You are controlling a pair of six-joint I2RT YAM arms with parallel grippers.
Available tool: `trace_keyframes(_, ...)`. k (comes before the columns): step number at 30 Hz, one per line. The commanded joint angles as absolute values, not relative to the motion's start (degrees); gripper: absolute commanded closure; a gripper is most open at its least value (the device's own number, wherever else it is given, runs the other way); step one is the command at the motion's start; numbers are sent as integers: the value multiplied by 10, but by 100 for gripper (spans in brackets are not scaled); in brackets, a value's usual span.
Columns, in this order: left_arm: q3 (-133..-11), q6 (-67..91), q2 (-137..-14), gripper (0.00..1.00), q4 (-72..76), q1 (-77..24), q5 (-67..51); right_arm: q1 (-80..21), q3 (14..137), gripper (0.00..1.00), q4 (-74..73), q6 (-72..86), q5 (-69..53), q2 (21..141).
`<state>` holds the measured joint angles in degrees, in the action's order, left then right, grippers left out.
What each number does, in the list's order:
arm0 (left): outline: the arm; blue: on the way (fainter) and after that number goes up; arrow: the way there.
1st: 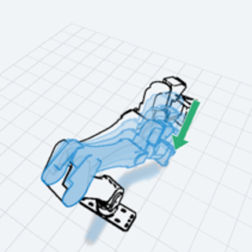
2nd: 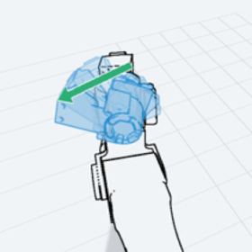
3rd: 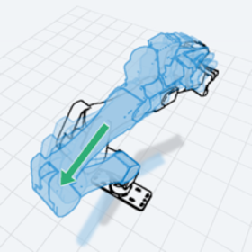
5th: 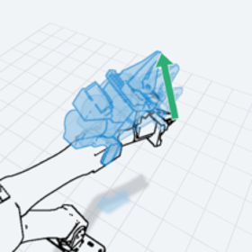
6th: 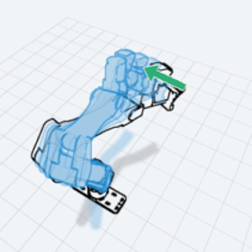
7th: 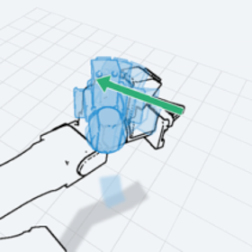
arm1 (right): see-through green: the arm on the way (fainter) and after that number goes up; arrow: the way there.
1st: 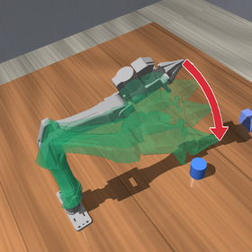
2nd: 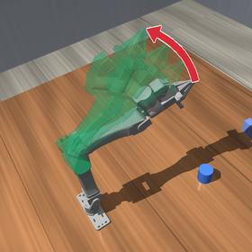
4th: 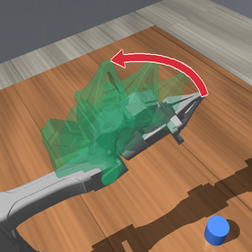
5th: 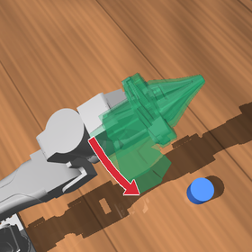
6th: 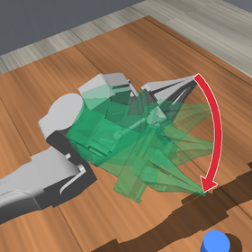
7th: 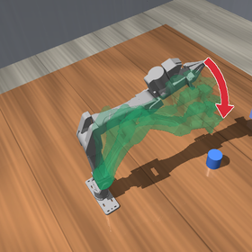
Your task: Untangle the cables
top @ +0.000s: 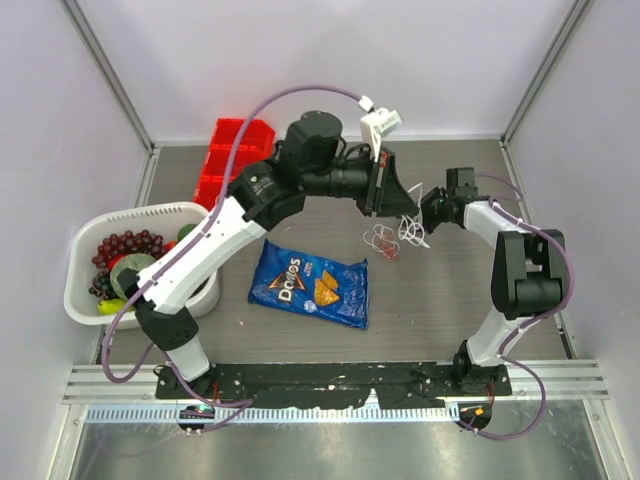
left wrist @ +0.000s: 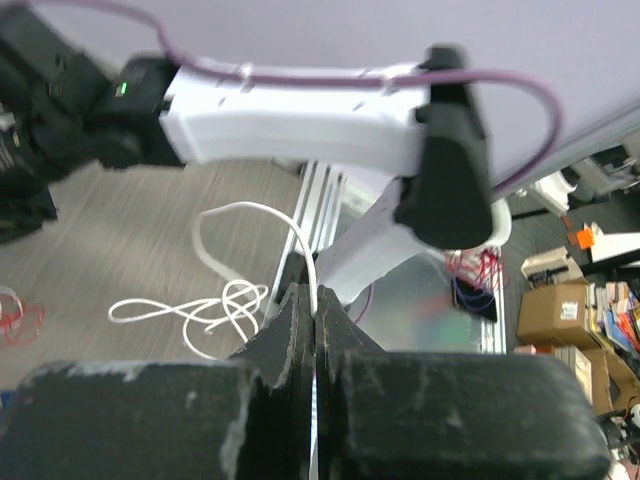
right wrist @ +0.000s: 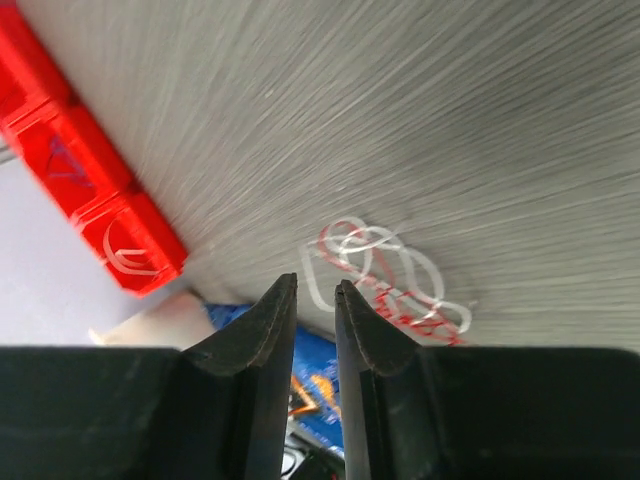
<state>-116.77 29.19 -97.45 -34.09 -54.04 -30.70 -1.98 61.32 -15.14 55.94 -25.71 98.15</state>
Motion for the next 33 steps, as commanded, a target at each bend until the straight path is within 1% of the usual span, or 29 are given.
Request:
trace_keyframes(1,-1262,275,-964,100,-377,-536,-317,11,642,72,-199,484,-189,994)
trace_keyframes(4,-1279,288,-959,100,-375,-525,-313,23,649,71,-232,448,-176,993)
trace_keyframes(7,-1263,301,-945,100,-366,-508,-291,22,651,69,-250,418,-182,976)
trace_keyframes(12,-1202,367,-912,100,-370,-451,-196,11,643,66,-291,364,-213,911)
trace_keyframes(15,-1136,438,-891,100,-372,-388,-171,0,630,64,-313,338,-228,862)
trace_keyframes(16,-1110,467,-885,100,-372,-365,-171,-27,621,64,-325,326,-229,854)
trace_keyframes(19,-1024,554,-864,100,-360,-288,-201,-64,590,64,-338,319,-226,803)
trace_keyframes(21,-972,580,-849,100,-329,-250,-220,-90,558,64,-338,325,-222,776)
trace_keyframes(24,-934,572,-834,100,-327,-207,-191,-109,541,64,-340,329,-232,753)
trace_keyframes(29,-911,539,-833,100,-350,-131,-82,-108,572,64,-371,318,-219,742)
trace_keyframes(31,-917,516,-855,100,-375,-113,-45,-108,586,64,-379,315,-219,742)
trace_keyframes(33,-952,496,-896,100,-424,-94,-8,-109,598,64,-387,310,-219,740)
